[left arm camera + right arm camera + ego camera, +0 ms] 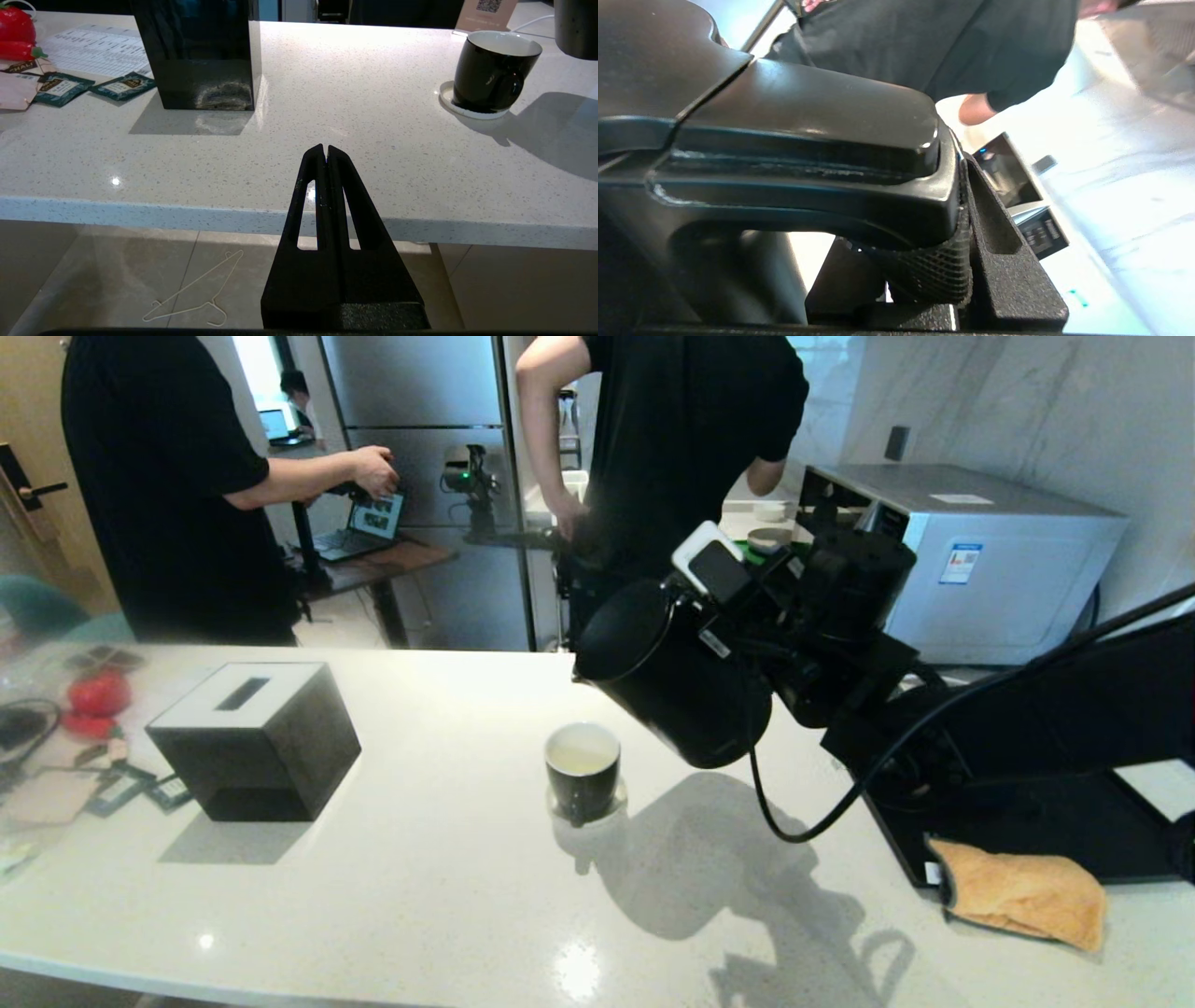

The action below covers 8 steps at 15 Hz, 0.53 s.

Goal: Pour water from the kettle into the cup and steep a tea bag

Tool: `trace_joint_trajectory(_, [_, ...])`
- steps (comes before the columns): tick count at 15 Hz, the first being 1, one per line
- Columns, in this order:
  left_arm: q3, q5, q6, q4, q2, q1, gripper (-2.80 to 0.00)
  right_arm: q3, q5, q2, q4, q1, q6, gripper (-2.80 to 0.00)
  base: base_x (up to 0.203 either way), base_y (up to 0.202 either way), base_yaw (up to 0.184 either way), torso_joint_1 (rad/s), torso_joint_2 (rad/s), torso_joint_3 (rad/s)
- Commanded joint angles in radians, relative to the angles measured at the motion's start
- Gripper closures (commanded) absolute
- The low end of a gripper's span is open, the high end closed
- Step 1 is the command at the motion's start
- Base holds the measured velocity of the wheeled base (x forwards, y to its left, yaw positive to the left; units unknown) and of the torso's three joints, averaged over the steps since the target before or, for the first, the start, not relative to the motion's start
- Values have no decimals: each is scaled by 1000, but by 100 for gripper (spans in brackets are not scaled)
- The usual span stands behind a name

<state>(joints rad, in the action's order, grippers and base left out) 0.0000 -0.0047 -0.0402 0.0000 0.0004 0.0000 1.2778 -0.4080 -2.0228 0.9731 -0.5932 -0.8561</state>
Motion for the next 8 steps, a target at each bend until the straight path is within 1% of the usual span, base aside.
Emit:
trace_joint_trajectory(1, [0,0,-1,0,1,0,0,8,-3,32,-28,2,30,0,0,0,0,0,0,0])
trace_joint_trajectory(4, [0,0,-1,0,1,0,0,14,-3,72,-104,18,106,0,0,0,0,0,0,0])
trace_joint_trajectory(8, [0,0,-1,0,1,0,0,21,-2,133,-198,72,187,0,0,0,0,0,0,0])
